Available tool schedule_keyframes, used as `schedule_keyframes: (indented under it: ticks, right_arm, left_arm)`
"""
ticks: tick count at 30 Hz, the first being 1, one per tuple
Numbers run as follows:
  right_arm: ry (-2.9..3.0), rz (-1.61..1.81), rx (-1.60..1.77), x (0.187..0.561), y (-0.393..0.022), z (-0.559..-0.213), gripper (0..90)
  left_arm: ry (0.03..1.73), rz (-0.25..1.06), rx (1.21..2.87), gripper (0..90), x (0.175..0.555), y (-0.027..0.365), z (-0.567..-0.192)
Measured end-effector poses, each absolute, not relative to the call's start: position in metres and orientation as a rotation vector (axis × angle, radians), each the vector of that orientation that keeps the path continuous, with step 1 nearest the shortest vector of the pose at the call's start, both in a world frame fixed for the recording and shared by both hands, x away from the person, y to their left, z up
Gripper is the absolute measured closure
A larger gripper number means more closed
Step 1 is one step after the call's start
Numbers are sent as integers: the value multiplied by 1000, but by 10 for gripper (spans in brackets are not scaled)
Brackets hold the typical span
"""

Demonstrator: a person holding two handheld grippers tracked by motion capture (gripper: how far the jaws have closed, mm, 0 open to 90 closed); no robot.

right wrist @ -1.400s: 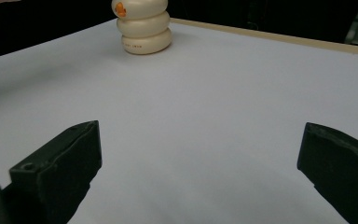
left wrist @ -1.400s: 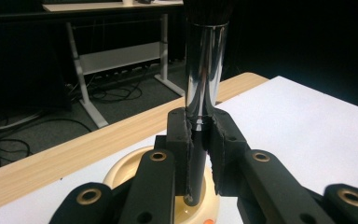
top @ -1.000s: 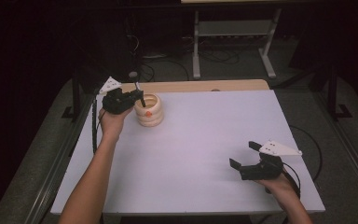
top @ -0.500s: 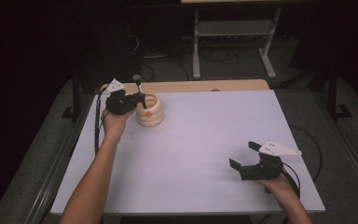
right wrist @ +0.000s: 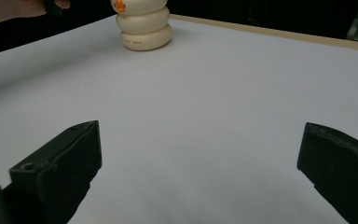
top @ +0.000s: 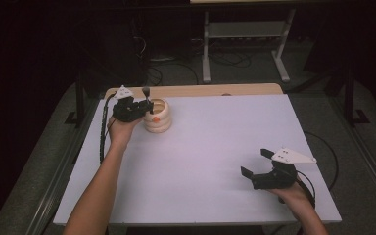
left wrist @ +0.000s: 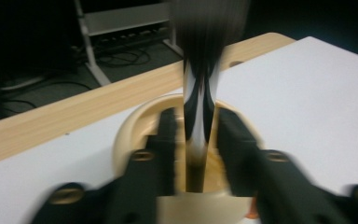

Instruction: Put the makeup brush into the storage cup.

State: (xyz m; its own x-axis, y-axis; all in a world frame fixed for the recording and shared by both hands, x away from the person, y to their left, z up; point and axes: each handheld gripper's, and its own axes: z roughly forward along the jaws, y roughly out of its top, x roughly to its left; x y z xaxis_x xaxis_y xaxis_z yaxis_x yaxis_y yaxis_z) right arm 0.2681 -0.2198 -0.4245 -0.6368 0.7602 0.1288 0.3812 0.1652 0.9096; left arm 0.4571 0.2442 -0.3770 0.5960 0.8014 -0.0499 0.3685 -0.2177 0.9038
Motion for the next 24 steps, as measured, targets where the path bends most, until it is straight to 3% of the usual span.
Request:
schedule_keyframes:
  ticks: [3,6,11,19,24]
  right_arm:
    - [2085,1466,1079,268,-220,-424,0]
    - [2086,1465,1079,268,-220,-424,0]
    - [2089,1463,1076,268,-219,-424,0]
    - [2080,1477,1075,267,-218,-424,0]
    - [2086,1475,1073,267,-218,-424,0]
  left_arm:
    - [971,570,1811,422,456,246,-378]
    - [980,574,1801,335,455,249,-379]
    - [966,552,1804,255,452,253,-380]
    - [957,513,1803,29,445,257,-380]
    - [916,513,1802,26,436,260,-376]
